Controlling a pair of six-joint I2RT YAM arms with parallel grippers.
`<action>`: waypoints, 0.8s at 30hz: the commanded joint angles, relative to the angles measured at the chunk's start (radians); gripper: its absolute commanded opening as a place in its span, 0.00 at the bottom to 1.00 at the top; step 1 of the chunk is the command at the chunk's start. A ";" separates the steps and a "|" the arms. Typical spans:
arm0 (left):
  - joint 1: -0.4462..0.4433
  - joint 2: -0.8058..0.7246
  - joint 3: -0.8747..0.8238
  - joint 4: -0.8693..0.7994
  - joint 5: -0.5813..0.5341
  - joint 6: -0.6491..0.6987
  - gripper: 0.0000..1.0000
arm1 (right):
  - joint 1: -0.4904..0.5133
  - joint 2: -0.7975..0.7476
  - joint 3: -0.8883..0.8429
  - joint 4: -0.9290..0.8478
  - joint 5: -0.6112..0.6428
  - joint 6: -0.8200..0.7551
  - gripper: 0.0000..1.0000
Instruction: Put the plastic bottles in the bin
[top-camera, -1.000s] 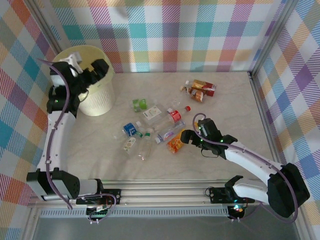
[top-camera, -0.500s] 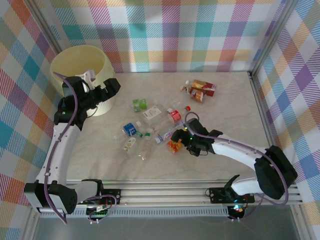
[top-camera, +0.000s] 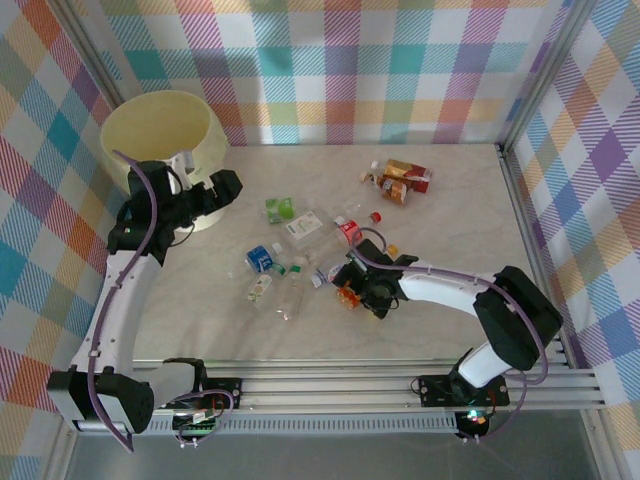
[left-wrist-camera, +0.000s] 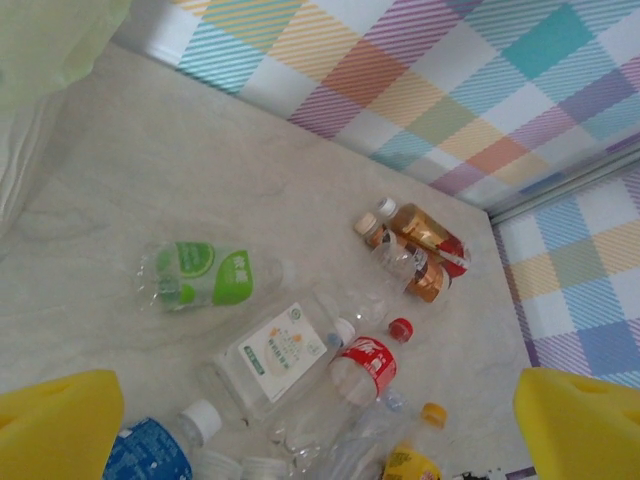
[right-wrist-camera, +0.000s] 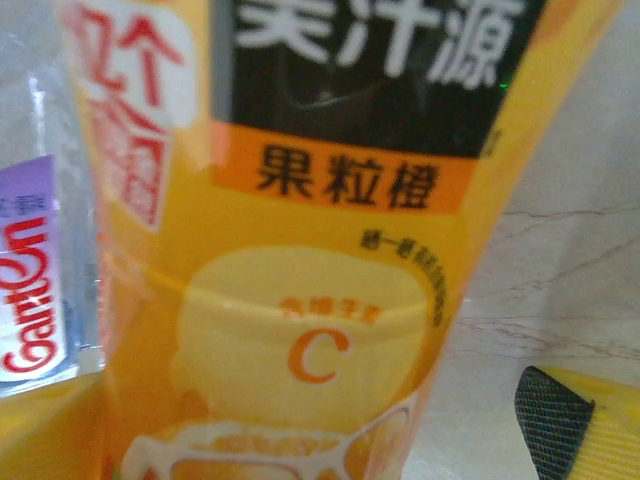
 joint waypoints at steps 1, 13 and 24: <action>-0.004 -0.022 -0.008 -0.014 -0.007 0.019 1.00 | 0.004 0.006 -0.027 -0.038 0.023 0.041 0.97; -0.004 -0.007 -0.025 0.032 0.027 -0.030 1.00 | 0.004 -0.090 -0.132 -0.004 0.074 0.015 0.71; -0.006 -0.014 -0.052 0.099 0.099 -0.102 1.00 | 0.003 -0.130 -0.132 0.034 0.086 -0.141 0.52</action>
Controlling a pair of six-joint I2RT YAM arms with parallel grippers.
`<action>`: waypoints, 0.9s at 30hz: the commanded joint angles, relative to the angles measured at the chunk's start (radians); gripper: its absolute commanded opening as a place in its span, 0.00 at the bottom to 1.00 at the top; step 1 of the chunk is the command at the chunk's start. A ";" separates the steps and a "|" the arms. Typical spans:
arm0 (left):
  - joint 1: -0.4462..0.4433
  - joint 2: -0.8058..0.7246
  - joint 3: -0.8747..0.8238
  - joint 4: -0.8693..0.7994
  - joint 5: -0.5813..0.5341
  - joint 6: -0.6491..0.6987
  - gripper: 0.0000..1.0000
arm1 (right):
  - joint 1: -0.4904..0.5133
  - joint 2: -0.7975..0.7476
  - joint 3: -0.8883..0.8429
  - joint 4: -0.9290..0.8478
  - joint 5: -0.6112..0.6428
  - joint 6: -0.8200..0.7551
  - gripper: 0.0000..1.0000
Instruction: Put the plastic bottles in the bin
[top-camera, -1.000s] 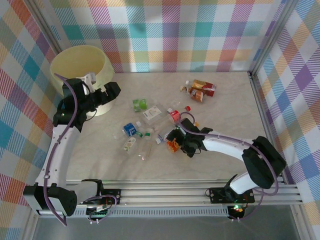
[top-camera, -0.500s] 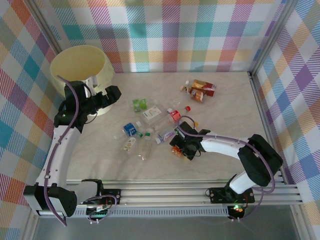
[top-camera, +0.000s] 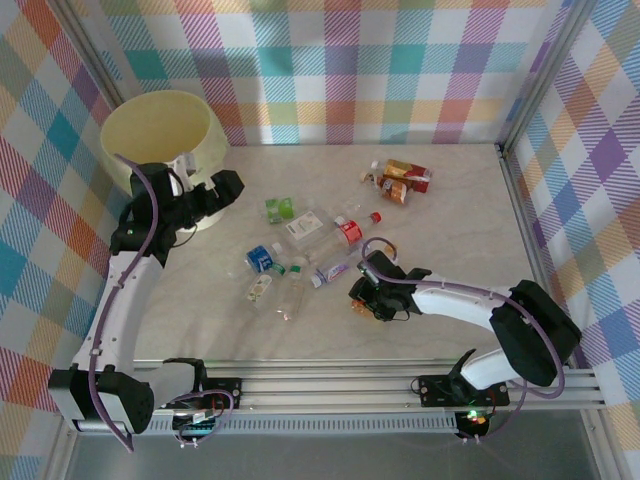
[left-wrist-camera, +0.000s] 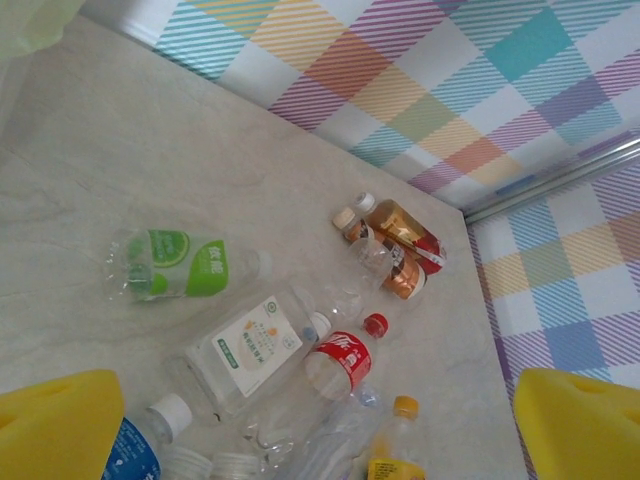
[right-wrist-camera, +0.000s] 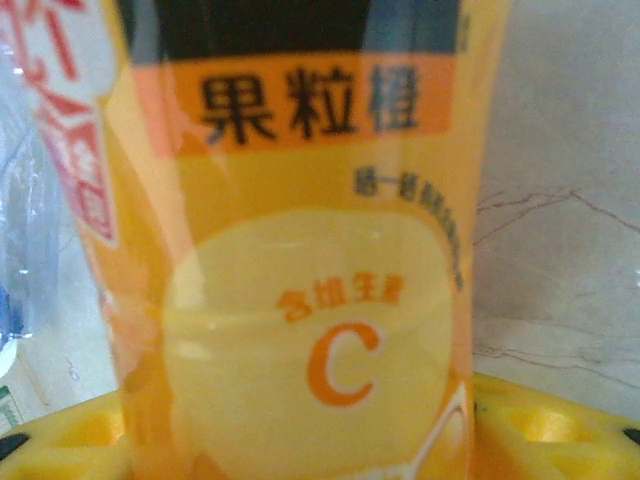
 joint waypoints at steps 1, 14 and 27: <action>-0.009 -0.014 -0.021 0.053 0.059 -0.050 1.00 | 0.003 -0.010 0.028 -0.046 0.039 -0.132 0.51; -0.218 -0.010 -0.112 0.185 0.065 -0.193 1.00 | 0.003 -0.067 0.114 -0.016 0.067 -0.490 0.40; -0.378 0.173 -0.122 0.396 0.176 -0.234 1.00 | 0.003 -0.131 0.261 0.109 -0.104 -0.855 0.35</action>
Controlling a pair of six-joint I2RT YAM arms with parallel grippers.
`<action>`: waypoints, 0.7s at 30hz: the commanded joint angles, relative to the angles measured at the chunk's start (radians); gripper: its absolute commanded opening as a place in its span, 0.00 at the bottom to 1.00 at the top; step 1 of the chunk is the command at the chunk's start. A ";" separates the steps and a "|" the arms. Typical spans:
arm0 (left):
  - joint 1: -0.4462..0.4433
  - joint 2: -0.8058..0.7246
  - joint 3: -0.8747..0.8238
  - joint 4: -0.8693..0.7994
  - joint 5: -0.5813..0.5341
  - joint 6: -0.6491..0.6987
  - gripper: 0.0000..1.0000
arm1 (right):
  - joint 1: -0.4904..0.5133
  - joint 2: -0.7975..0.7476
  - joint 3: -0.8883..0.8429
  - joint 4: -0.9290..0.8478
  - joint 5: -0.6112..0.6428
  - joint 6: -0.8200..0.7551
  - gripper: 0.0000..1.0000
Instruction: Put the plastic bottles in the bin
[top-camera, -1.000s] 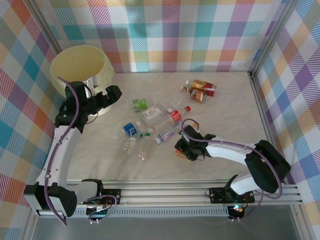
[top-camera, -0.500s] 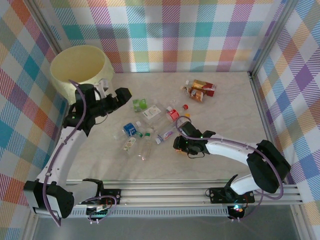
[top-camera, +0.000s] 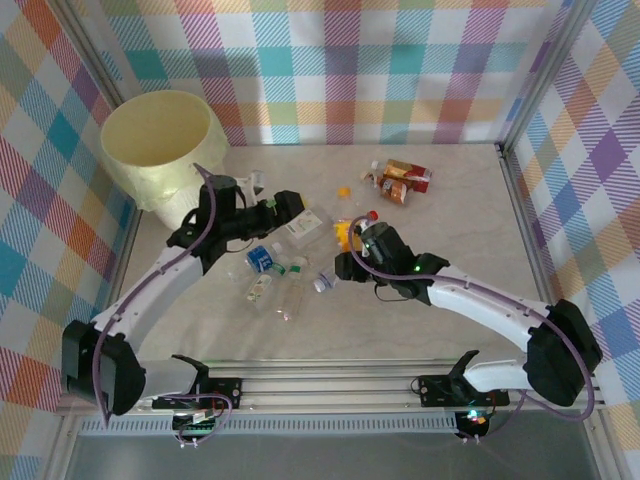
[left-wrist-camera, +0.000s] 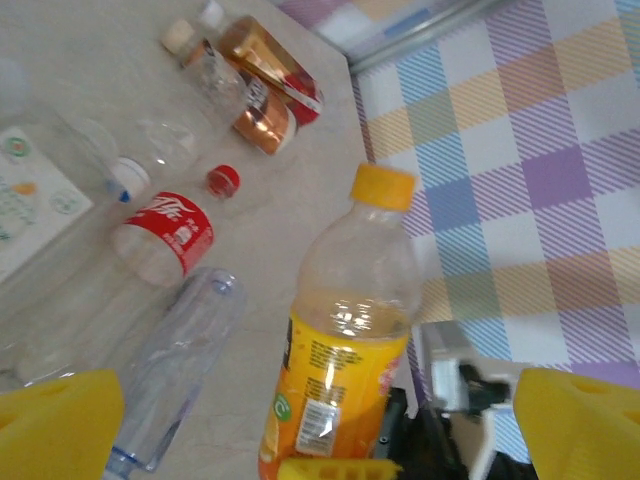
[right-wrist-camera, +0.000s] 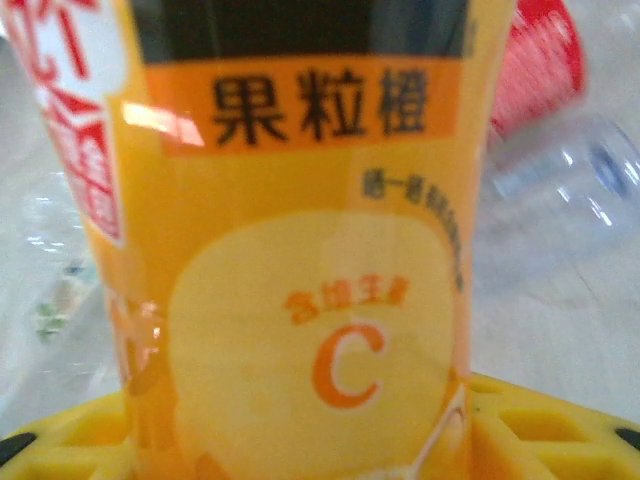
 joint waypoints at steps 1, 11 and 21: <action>-0.031 0.047 0.023 0.111 0.083 -0.007 1.00 | 0.003 0.018 0.085 0.062 -0.114 -0.155 0.35; -0.061 0.084 0.055 0.199 0.104 -0.001 1.00 | 0.003 0.111 0.196 0.097 -0.288 -0.158 0.35; -0.062 0.110 0.096 0.105 0.050 0.067 0.87 | 0.003 0.145 0.233 0.134 -0.423 -0.123 0.36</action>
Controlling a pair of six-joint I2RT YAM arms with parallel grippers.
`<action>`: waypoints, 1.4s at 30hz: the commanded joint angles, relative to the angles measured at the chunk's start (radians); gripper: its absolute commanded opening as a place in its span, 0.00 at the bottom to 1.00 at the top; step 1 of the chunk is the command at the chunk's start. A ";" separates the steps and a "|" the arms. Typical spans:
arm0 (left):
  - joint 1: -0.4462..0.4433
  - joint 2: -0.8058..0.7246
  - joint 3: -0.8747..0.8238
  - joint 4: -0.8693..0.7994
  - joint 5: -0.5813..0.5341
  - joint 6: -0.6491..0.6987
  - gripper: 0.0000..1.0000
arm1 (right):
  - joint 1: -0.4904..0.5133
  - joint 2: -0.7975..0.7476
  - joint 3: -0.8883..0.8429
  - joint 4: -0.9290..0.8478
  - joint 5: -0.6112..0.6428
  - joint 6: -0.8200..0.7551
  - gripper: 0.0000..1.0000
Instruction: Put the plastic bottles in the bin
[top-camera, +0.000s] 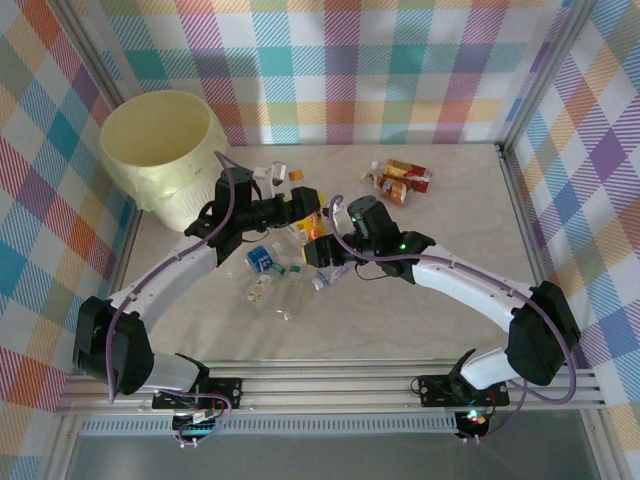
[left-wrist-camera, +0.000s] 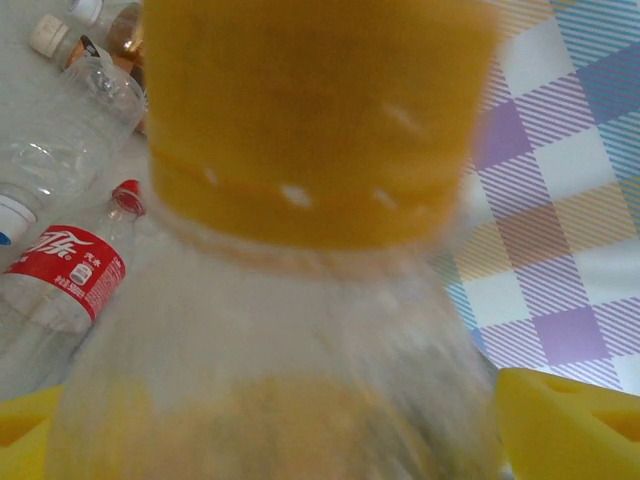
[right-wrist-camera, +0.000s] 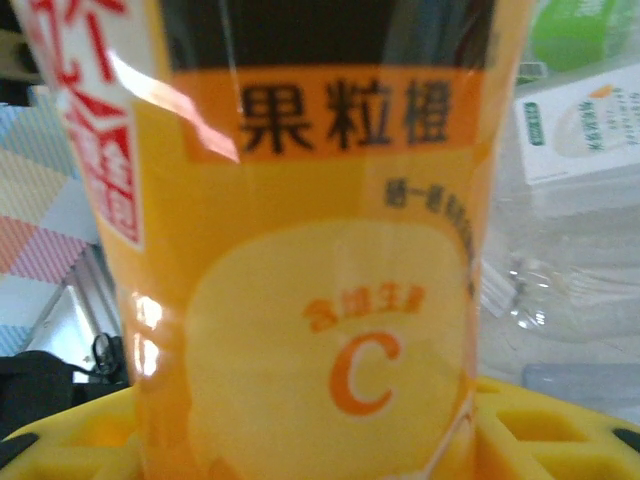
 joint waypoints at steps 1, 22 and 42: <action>-0.011 0.013 0.036 -0.036 -0.012 0.037 0.84 | 0.006 0.002 0.030 0.052 -0.087 0.009 0.36; -0.038 -0.013 -0.010 -0.073 -0.203 0.067 0.55 | 0.005 0.025 0.070 -0.084 -0.015 -0.003 0.69; 0.031 -0.123 0.102 -0.235 -0.535 0.176 0.52 | 0.006 -0.208 -0.062 -0.029 0.372 -0.041 1.00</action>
